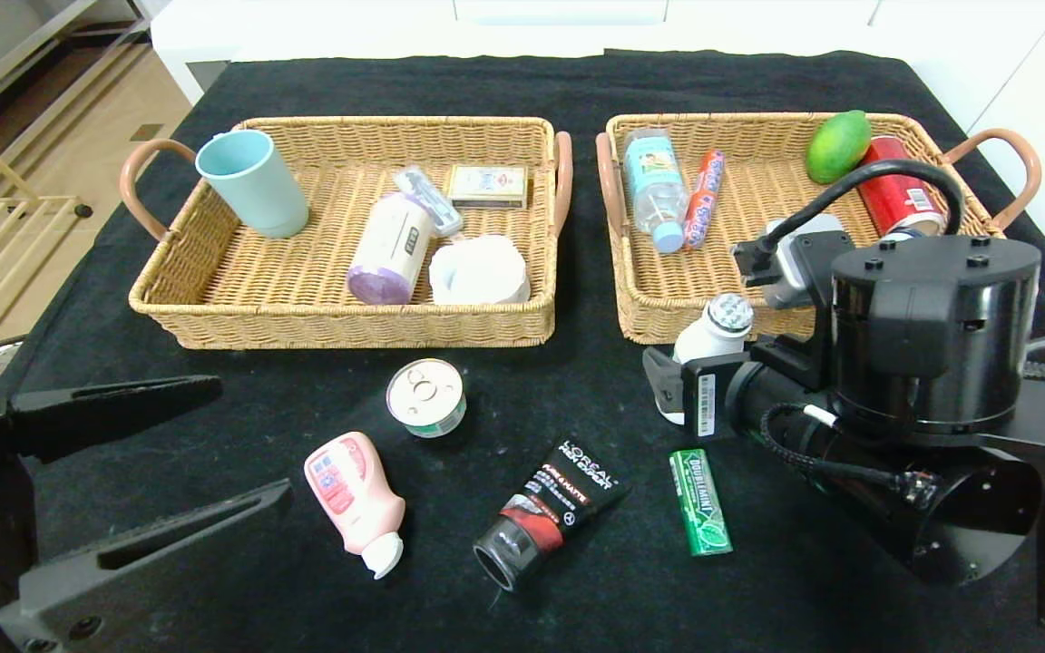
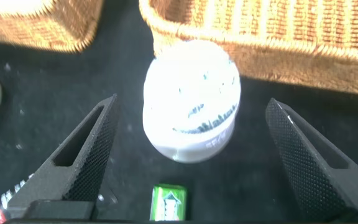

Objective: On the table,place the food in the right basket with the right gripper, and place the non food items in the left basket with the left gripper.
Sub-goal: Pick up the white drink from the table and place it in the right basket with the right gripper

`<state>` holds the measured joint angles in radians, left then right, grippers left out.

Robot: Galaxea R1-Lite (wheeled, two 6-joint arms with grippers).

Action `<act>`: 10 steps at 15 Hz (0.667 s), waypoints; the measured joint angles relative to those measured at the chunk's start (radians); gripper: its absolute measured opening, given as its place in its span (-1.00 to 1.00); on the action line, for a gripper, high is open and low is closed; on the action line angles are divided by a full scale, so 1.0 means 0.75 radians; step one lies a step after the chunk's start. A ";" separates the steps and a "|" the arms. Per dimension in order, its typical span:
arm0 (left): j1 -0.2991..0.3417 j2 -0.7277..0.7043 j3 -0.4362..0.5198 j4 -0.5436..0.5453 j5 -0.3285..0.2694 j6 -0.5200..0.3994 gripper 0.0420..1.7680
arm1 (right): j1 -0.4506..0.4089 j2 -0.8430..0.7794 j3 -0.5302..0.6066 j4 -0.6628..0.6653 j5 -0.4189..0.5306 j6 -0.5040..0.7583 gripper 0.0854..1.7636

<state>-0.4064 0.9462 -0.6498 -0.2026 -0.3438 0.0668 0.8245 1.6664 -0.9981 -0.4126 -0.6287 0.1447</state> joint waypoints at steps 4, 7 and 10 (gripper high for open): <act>0.000 -0.004 0.000 0.000 -0.001 0.001 0.94 | -0.005 0.023 -0.021 -0.013 0.001 -0.001 0.94; 0.000 -0.004 0.001 0.000 0.001 0.001 0.94 | -0.006 0.039 -0.035 -0.025 0.001 -0.001 0.94; 0.000 -0.005 0.001 0.000 0.001 0.000 0.94 | -0.006 0.047 -0.037 -0.025 0.001 -0.001 0.62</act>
<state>-0.4064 0.9428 -0.6489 -0.2026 -0.3434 0.0668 0.8202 1.7019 -1.0262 -0.4315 -0.6283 0.1436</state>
